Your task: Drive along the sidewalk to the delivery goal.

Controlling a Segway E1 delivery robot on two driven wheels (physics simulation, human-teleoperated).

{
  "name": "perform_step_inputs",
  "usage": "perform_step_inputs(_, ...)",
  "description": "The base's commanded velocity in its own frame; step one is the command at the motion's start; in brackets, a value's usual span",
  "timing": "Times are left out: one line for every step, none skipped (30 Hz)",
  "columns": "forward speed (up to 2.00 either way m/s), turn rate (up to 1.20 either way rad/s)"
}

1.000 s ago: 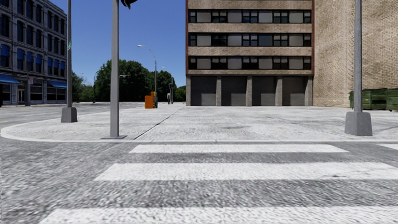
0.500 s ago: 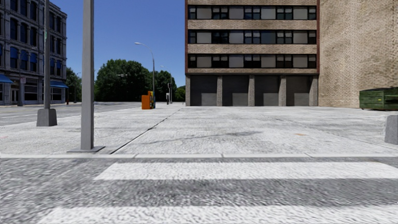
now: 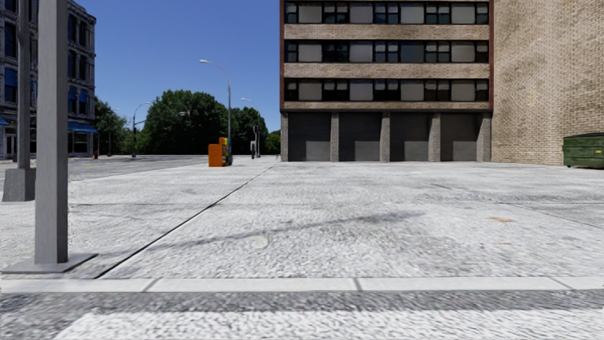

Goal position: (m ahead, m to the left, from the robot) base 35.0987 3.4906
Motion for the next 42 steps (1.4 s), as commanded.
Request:
perform_step_inputs(2.0, 0.0)
perform_step_inputs(2.0, 0.0)
perform_step_inputs(2.0, 0.0)
perform_step_inputs(2.0, 0.0)
perform_step_inputs(2.0, 0.0)
perform_step_inputs(2.0, 0.03)
perform_step_inputs(2.0, 0.09)
perform_step_inputs(2.0, 0.13)
perform_step_inputs(2.0, 0.13)
perform_step_inputs(2.0, 0.19)
perform_step_inputs(1.98, 0.25)
perform_step_inputs(1.98, 0.25)
perform_step_inputs(1.86, 0.27)
perform_step_inputs(1.72, 0.28)
perform_step_inputs(1.64, 0.28)
perform_step_inputs(1.64, 0.28)
perform_step_inputs(1.58, 0.28)
perform_step_inputs(1.54, 0.28)
perform_step_inputs(1.51, 0.28)
perform_step_inputs(1.51, 0.28)
perform_step_inputs(1.5, 0.28)
perform_step_inputs(1.5, 0.28)
perform_step_inputs(1.5, 0.28)
perform_step_inputs(1.5, 0.28)
perform_step_inputs(1.49, 0.26)
perform_step_inputs(1.49, 0.11)
perform_step_inputs(1.49, 0.0)
perform_step_inputs(1.49, 0.0)
perform_step_inputs(1.49, 0.0)
perform_step_inputs(1.49, 0.0)
perform_step_inputs(1.49, 0.0)
perform_step_inputs(1.49, 0.0)
perform_step_inputs(1.49, 0.0)
perform_step_inputs(1.49, 0.0)
perform_step_inputs(1.49, 0.0)
perform_step_inputs(1.5, 0.0)
perform_step_inputs(1.53, 0.0)
perform_step_inputs(1.56, 0.0)
perform_step_inputs(1.56, 0.0)
perform_step_inputs(1.58, 0.0)
perform_step_inputs(1.59, 0.0)
perform_step_inputs(1.59, 0.0)
